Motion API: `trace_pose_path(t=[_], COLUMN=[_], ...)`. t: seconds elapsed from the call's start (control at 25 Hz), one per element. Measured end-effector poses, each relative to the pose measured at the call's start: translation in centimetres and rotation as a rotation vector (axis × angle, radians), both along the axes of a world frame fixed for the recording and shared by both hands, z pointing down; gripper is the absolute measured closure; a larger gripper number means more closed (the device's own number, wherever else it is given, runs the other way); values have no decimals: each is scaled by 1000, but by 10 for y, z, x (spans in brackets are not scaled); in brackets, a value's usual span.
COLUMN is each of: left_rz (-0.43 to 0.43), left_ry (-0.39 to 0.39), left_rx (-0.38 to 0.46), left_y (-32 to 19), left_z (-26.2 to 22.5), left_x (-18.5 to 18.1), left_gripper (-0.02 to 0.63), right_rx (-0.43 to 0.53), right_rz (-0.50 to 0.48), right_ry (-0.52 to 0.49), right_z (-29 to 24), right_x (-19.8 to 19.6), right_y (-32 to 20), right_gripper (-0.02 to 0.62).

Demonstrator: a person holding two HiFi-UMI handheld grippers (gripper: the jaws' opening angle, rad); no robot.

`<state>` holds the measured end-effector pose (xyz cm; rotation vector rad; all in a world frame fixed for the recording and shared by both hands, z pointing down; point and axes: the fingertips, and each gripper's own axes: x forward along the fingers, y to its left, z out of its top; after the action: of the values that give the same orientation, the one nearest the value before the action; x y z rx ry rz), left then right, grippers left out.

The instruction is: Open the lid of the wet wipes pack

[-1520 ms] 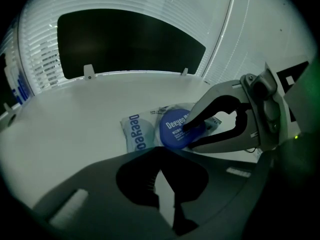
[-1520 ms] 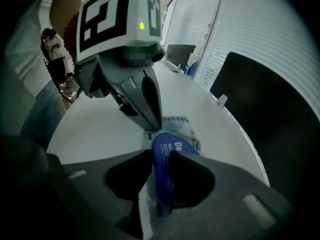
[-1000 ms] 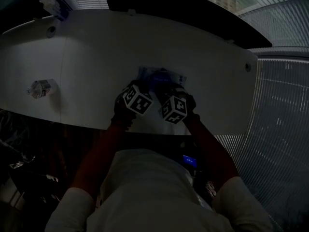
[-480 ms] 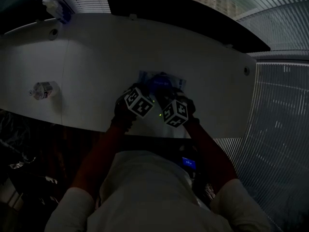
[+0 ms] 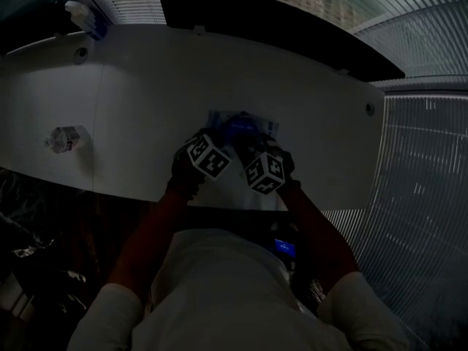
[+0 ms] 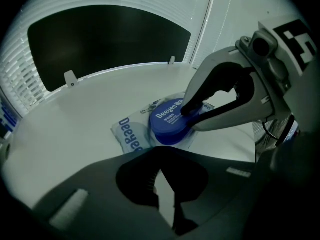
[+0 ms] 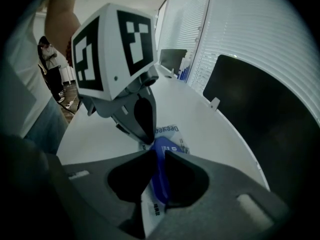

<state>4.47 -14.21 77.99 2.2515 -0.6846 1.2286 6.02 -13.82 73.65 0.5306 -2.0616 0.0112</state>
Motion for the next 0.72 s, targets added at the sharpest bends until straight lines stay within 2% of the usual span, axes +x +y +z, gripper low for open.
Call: trace_pose_path(t=[0.32, 0.72], left_rz=[1, -6], left_ry=[2, 5], left_rx=[2, -7], left_y=[0, 0], left_z=[-2, -1], left_x=[0, 1], left_gripper=[604, 603], right_rx=[61, 157], right_rz=[21, 67], right_ry=[-15, 4], right_z=[-30, -53], right_x=[2, 18], right_y=[-22, -75], right_gripper=[545, 557])
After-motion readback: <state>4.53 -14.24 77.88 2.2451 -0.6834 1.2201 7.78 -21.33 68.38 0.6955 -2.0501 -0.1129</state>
